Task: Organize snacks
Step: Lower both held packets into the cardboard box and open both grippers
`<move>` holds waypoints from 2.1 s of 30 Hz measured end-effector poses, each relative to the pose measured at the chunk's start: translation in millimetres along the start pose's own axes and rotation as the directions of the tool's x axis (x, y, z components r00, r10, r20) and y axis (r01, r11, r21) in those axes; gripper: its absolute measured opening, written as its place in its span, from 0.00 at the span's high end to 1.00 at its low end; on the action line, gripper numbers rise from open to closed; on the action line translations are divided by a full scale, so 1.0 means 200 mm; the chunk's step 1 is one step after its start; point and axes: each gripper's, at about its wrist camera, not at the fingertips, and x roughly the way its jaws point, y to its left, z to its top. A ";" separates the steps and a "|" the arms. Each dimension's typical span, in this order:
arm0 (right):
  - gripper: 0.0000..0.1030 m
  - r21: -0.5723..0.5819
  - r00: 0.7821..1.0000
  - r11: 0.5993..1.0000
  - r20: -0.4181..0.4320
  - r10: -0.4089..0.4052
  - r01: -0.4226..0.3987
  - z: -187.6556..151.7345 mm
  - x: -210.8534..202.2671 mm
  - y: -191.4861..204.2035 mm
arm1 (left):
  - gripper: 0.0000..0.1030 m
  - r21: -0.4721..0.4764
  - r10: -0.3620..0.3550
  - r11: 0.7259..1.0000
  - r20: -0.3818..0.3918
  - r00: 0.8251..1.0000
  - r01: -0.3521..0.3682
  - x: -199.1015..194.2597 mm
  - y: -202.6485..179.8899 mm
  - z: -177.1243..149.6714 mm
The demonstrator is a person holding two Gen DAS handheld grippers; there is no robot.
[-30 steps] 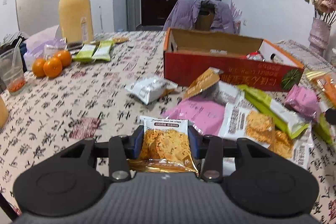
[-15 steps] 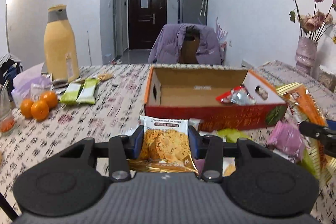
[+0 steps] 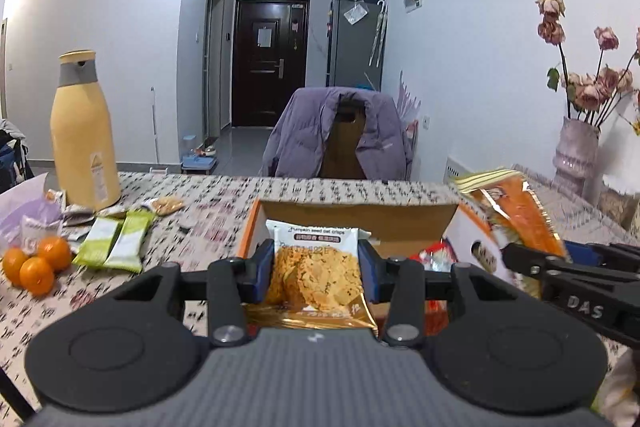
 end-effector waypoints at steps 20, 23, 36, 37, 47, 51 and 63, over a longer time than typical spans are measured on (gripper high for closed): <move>0.60 0.010 0.996 0.998 -0.055 -0.068 0.069 0.02 0.62 -0.01 | 0.58 -0.025 0.093 0.995 -0.058 0.994 -0.094 0.60 -0.05 0.06; 0.59 0.009 0.995 0.998 -0.070 -0.069 0.070 -0.01 0.66 -0.03 | 0.58 -0.020 0.101 0.994 -0.094 0.990 -0.103 0.68 -0.03 0.01; 0.00 0.102 0.995 0.993 -0.088 -0.047 0.056 -0.02 0.63 -0.11 | 0.00 -0.063 0.075 0.995 -0.088 0.993 -0.081 0.67 0.05 -0.02; 0.00 0.107 0.996 0.993 -0.082 -0.047 0.056 -0.02 0.63 -0.12 | 0.00 -0.067 0.074 0.994 -0.084 0.994 -0.080 0.66 0.05 -0.02; 0.00 0.145 0.997 0.987 -0.056 -0.062 0.069 0.00 0.59 -0.16 | 0.00 -0.096 0.074 0.992 -0.104 0.992 -0.084 0.66 0.06 -0.01; 0.00 0.135 0.998 0.989 -0.040 -0.051 0.056 0.03 0.56 -0.16 | 0.00 -0.089 0.070 0.993 -0.097 0.993 -0.078 0.63 0.04 0.00; 0.00 0.089 1.000 0.996 0.008 -0.029 0.029 0.15 0.30 -0.12 | 0.00 -0.051 0.076 0.995 -0.078 0.994 -0.080 0.41 0.02 0.04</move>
